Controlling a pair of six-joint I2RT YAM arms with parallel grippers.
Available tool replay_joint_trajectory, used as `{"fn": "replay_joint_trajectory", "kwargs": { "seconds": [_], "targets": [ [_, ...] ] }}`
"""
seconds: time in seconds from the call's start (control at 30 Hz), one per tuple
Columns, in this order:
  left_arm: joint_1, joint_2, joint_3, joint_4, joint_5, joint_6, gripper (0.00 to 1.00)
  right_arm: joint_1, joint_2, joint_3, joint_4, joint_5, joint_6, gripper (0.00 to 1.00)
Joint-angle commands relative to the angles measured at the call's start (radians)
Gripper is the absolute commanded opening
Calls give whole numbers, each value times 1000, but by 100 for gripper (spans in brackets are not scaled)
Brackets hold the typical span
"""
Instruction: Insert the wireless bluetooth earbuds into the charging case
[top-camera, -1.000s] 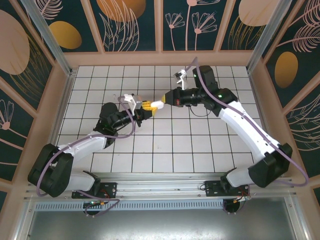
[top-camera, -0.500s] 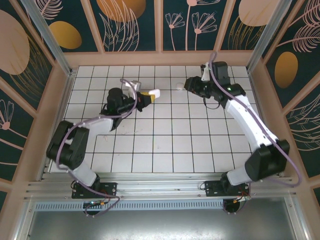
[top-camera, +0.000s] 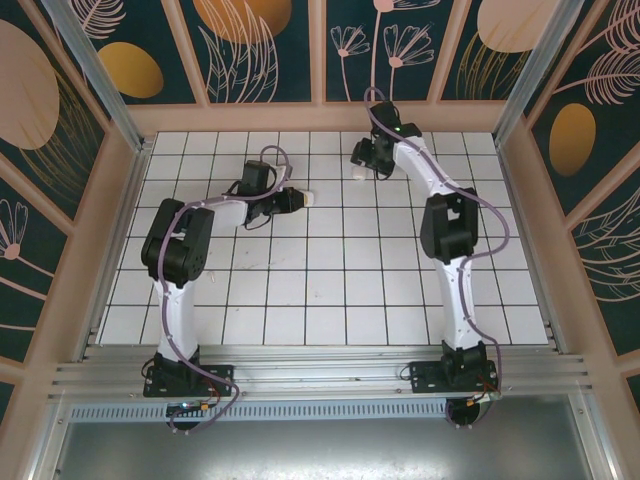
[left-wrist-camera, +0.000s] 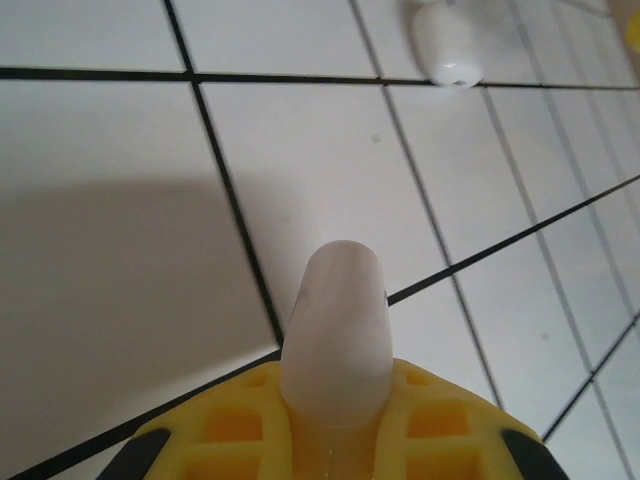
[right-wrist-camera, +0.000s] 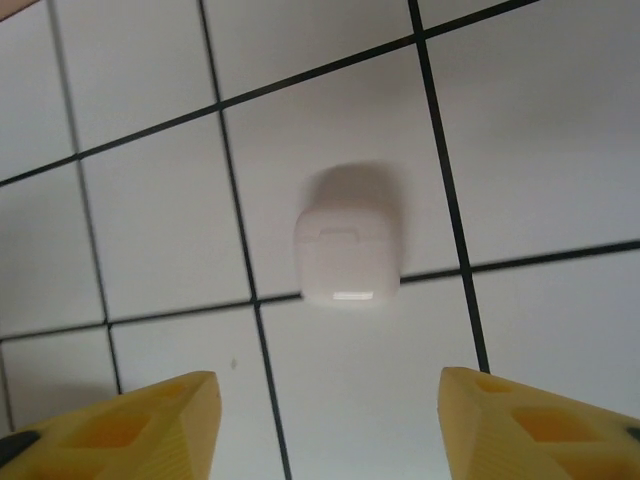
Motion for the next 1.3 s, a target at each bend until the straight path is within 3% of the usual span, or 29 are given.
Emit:
{"fn": "replay_joint_trajectory", "kwargs": {
  "seconds": [0.0,0.3,0.47,0.83,1.03,1.27],
  "targets": [
    [14,29,71,-160,-77,79,11,-13,70,143,-112,34,10,67],
    [16,-11,98,-249,-245,179,44,-10,150,155,-7,66,22,73],
    [15,-43,100,-269,-294,215,55,32,172,154,25,189,-3,72],
    [14,-128,44,-268,-326,244,57,54,241,158,94,204,-11,70],
    [16,-181,-5,-240,-313,254,56,53,250,157,66,165,-19,56],
    [15,-282,-128,-94,-210,260,50,67,157,77,51,109,2,38]
  ]
}}
